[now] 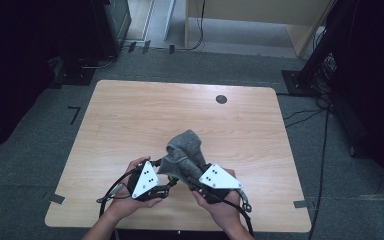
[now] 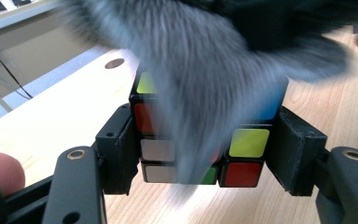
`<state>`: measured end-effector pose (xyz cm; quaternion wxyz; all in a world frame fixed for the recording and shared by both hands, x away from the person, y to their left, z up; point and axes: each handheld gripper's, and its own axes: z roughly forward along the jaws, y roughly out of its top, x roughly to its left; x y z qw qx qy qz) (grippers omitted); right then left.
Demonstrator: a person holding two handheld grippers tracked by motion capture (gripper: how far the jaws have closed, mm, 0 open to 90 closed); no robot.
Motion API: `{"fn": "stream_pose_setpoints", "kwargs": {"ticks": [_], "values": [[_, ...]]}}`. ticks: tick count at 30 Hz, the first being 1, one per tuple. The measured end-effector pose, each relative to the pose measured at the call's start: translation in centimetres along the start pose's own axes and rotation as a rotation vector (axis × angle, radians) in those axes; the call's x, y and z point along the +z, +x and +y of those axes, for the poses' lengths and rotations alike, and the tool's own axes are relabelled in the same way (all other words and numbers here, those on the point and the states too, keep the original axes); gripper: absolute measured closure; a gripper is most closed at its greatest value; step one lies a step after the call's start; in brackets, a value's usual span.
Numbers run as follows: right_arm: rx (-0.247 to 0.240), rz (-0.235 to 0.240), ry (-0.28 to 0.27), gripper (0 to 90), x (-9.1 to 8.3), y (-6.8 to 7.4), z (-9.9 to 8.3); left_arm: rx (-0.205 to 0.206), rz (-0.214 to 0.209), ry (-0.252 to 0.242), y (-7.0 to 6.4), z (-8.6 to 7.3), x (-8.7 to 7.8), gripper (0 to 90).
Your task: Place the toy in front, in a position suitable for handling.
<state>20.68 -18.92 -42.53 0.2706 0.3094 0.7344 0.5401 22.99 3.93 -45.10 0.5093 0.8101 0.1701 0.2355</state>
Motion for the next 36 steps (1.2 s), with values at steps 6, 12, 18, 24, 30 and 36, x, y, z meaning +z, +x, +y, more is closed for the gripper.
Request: {"fn": "stream_pose_setpoints", "kwargs": {"ticks": [6, 12, 18, 24, 30, 36], "values": [[-0.065, 0.094, -0.035, 65.4, 0.1, 1.9, 0.2, 0.005, 0.008, 0.012, 0.1, -0.1, 0.1, 34.4], [-0.042, 0.006, -0.006, 65.7, 0.0, 0.6, 0.0, -0.002, 0.003, 0.006, 0.1, -0.1, 0.0, 34.4], [-0.007, 0.121, -0.029, 65.1, 0.2, 1.6, 0.3, -0.004, 0.005, 0.008, 0.1, -0.1, 0.0, 34.4], [0.125, 0.004, -0.009, 66.2, -0.6, -1.8, -0.1, -0.016, -0.033, -0.047, 0.4, -0.1, -0.5, 34.4], [0.199, 0.089, -0.078, 66.3, -1.2, -3.2, 0.0, -0.041, -0.071, -0.110, 1.0, -0.3, -1.0, 34.4], [0.274, 0.132, -0.040, 67.2, -0.3, -3.2, -1.0, -0.073, -0.107, -0.183, 1.3, -0.1, -1.8, 34.3]]}}
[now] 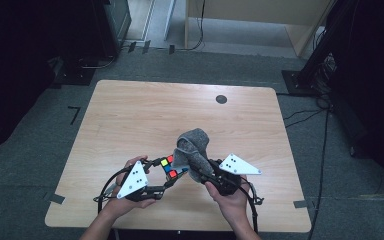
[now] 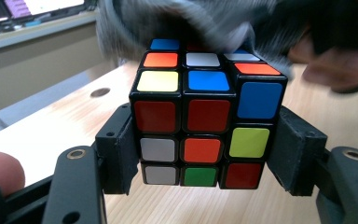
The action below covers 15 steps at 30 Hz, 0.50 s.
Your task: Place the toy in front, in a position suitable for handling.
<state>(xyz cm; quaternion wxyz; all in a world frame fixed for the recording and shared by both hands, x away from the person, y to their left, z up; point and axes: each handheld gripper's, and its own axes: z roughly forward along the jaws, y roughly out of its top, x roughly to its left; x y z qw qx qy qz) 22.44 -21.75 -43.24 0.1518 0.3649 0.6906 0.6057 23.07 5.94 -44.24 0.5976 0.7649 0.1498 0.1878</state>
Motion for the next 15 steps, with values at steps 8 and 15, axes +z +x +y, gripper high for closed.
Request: {"fn": "stream_pose_setpoints", "kwargs": {"ticks": [8, 15], "values": [[0.005, 0.049, 0.013, 67.0, 0.5, 0.1, -0.3, -0.022, 0.003, 0.014, 0.5, -0.2, -0.1, 34.3], [0.015, 0.041, 0.046, 66.8, 0.9, -0.1, -0.9, -0.031, -0.001, 0.009, 0.4, 0.1, -0.2, 34.3]]}}
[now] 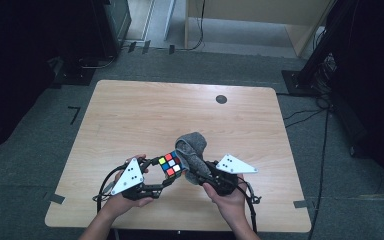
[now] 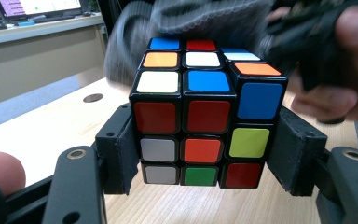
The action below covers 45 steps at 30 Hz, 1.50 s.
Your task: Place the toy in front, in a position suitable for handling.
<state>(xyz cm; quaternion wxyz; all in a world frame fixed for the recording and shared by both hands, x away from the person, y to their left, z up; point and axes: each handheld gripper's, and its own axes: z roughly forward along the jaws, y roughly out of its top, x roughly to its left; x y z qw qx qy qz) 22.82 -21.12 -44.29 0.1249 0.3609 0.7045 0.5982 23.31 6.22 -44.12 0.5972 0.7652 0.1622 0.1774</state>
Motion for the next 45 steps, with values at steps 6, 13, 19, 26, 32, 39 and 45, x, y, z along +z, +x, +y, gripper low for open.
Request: {"fn": "stream_pose_setpoints", "kwargs": {"ticks": [6, 13, 19, 26, 32, 39, 45], "values": [[0.001, -0.007, 0.066, 66.0, 0.7, -0.4, -0.6, -0.046, 0.005, -0.029, 0.4, 0.1, -0.2, 34.3], [-0.028, 0.045, 0.139, 65.3, 2.2, 0.5, -1.8, -0.190, 0.024, -0.110, 1.6, 0.2, -0.9, 34.2], [-0.030, 0.188, 0.152, 65.3, 3.2, 2.5, -2.3, -0.230, 0.020, -0.132, 1.8, 0.0, -0.9, 34.2], [-0.054, 0.174, 0.145, 66.1, 3.2, 2.9, -2.3, -0.221, 0.030, -0.128, 1.6, 0.1, -0.8, 34.3], [0.037, 0.013, 0.051, 65.1, 1.3, -0.4, -1.6, -0.233, 0.041, -0.121, 2.0, 0.0, -1.0, 34.4], [-0.108, -0.145, 0.112, 55.9, 1.8, -1.5, -2.5, -0.253, 0.055, -0.081, 1.9, -0.3, -0.3, 34.3], [-0.157, -0.241, 0.031, 29.1, 1.3, -1.4, -2.3, -0.314, 0.121, -0.084, 2.4, -0.3, -0.5, 34.3]]}}
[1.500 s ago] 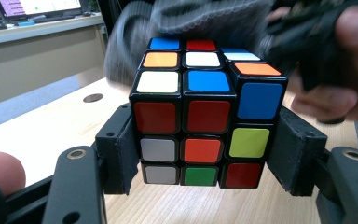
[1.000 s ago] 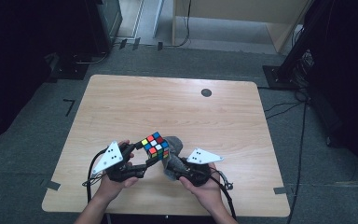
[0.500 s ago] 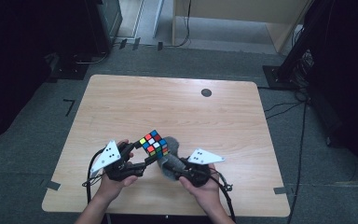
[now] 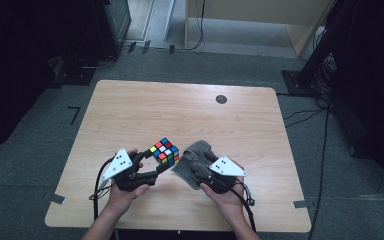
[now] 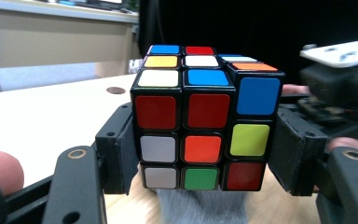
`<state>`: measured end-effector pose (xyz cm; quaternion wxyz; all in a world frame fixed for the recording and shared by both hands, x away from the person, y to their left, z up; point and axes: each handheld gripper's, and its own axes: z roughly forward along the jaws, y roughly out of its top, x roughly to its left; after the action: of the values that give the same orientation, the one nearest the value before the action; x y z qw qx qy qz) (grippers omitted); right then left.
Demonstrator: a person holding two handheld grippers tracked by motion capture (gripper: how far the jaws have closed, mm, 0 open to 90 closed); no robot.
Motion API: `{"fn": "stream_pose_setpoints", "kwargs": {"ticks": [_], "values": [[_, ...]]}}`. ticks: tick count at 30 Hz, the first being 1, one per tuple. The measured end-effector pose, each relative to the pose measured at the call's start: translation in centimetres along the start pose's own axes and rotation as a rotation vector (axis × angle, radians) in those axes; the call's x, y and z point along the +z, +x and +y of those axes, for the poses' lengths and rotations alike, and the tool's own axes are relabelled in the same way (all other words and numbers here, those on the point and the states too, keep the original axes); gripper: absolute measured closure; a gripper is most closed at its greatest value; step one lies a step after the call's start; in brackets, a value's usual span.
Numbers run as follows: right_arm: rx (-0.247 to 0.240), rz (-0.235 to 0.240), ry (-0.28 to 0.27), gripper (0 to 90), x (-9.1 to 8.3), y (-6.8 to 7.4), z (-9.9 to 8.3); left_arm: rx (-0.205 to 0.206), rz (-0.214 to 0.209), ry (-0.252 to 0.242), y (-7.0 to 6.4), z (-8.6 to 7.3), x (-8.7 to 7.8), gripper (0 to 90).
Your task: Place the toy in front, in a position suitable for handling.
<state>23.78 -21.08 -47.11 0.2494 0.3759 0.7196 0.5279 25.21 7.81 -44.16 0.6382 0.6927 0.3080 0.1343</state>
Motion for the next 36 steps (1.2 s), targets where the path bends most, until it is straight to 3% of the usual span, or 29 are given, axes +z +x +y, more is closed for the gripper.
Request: {"fn": "stream_pose_setpoints", "kwargs": {"ticks": [2, 4, 6, 8, 15, 19, 22, 25, 36], "values": [[0.005, 0.044, -0.030, 24.5, -0.2, 0.7, 0.4, -0.035, 0.023, -0.008, 0.2, 0.0, 0.0, 34.3], [0.010, 0.125, -0.042, 21.5, 0.0, 2.0, 0.5, -0.065, 0.034, -0.015, 0.1, 0.0, 0.0, 34.3], [0.020, 0.168, -0.047, 17.3, 0.2, 3.3, 0.6, -0.076, 0.038, -0.014, -0.3, 0.0, 0.3, 34.3], [0.021, 0.178, -0.056, 14.6, 0.3, 4.2, 0.7, -0.070, 0.035, -0.005, -0.9, -0.1, 0.6, 34.3], [0.029, 0.115, -0.080, 13.3, 0.2, 5.2, 0.9, -0.056, -0.002, 0.029, -3.4, -0.8, 2.0, 34.3], [-0.011, 0.055, -0.087, 16.1, 0.3, 5.5, 0.7, -0.052, -0.035, 0.044, -4.2, -1.0, 2.4, 34.3], [-0.048, 0.010, -0.113, 27.1, 0.1, 5.7, 0.6, -0.060, -0.056, 0.052, -4.4, -1.1, 2.5, 34.2], [-0.086, -0.019, -0.132, 30.3, -0.1, 5.9, 0.5, -0.076, -0.067, 0.056, -4.2, -1.0, 2.5, 34.2], [-0.094, 0.000, -0.103, 34.2, 0.1, 5.6, 0.5, -0.096, -0.084, 0.080, -3.5, -0.8, 2.5, 33.2]]}}
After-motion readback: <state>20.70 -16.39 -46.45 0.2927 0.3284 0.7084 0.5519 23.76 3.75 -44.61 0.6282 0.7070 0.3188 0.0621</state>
